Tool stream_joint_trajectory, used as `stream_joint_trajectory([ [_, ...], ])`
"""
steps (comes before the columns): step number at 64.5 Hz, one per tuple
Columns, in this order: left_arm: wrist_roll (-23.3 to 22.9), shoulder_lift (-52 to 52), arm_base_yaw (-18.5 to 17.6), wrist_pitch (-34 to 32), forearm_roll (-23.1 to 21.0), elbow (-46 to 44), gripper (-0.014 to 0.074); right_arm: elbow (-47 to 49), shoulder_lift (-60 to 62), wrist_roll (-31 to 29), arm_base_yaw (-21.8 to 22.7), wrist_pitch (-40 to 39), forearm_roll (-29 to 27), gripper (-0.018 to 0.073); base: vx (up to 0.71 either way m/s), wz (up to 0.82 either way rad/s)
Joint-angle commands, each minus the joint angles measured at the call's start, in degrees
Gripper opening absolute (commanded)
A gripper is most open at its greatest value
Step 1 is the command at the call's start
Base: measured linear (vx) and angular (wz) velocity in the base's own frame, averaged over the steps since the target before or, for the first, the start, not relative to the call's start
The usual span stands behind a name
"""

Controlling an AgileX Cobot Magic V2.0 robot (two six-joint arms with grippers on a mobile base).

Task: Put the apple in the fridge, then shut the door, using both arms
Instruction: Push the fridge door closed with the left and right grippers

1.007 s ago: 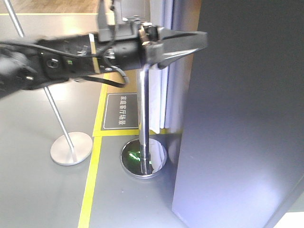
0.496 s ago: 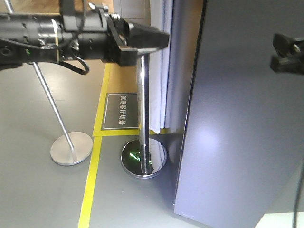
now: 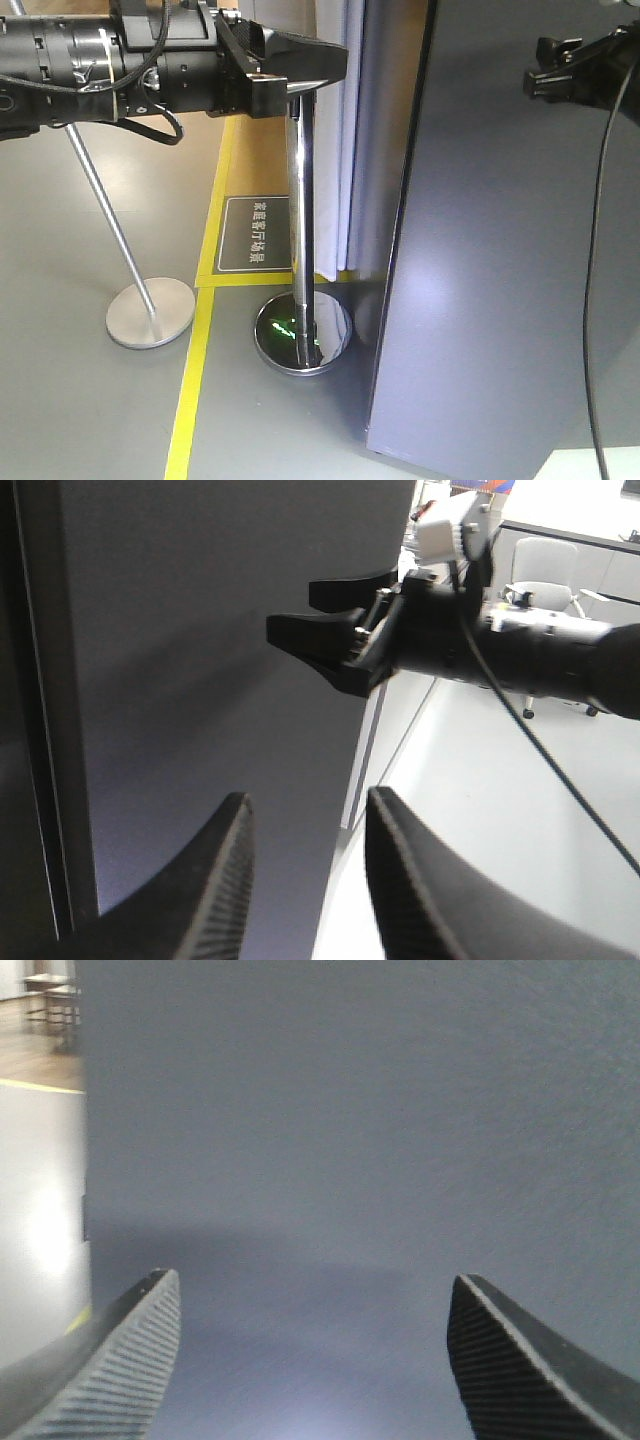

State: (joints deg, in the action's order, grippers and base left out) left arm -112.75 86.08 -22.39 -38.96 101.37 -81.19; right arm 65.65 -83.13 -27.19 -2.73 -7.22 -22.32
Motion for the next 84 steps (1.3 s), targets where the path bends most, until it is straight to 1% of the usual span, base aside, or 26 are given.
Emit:
stream_joint_trajectory([
  [1,-0.67,-2.22,0.14,1.43,1.18,-1.49,0.0260,3.50,0.16,-0.53,2.45,-4.49,-2.70,0.0535,0.00,0.00],
  [6,-0.67,-2.22,0.14,1.45,1.18,-1.49,0.0260,3.86,-0.43,-0.58,4.12,-4.34,-4.09,0.0535,0.00,0.00],
  [15,-0.67,-2.22,0.14,1.63,1.18,-1.49,0.0260,3.86,-0.84,-0.73,6.30,-4.39,-4.03,0.0535,0.00,0.00],
  [30,-0.67,-2.22,0.14,1.63,1.18,-1.49,0.0260,3.98,-1.72,-1.29,7.07,-5.13,-3.99,0.0535,0.00,0.00],
  [34,-0.67,-2.22,0.14,1.63,1.18,-1.49,0.0260,4.81,-2.72,-1.42,7.07,-4.24,-3.99,0.0535,0.00,0.00],
  [52,-0.73,-2.22,0.14,1.63,1.18,-1.49,0.0260,15.47,-10.00,-4.47,7.07,4.40,-3.99,0.0535,0.00,0.00],
  [65,-0.72,-2.22,0.14,1.68,1.18,-1.49,0.0260,22.36,-13.91,-4.60,7.07,7.22,-4.04,0.0535,0.00,0.00],
  [71,-0.72,-2.22,0.14,1.68,1.18,-1.49,0.0260,25.11,-15.59,-4.60,7.45,9.95,-4.04,0.0535,0.00,-0.01],
  [78,-0.72,-2.22,0.14,1.73,1.18,-1.49,0.0260,27.38,-17.28,-4.60,7.82,12.61,-4.04,0.0535,0.00,0.00],
  [84,-0.72,-2.22,0.14,1.87,1.18,-1.49,0.0260,28.49,-17.86,-4.60,8.10,13.29,-4.04,0.0535,0.00,0.00],
])
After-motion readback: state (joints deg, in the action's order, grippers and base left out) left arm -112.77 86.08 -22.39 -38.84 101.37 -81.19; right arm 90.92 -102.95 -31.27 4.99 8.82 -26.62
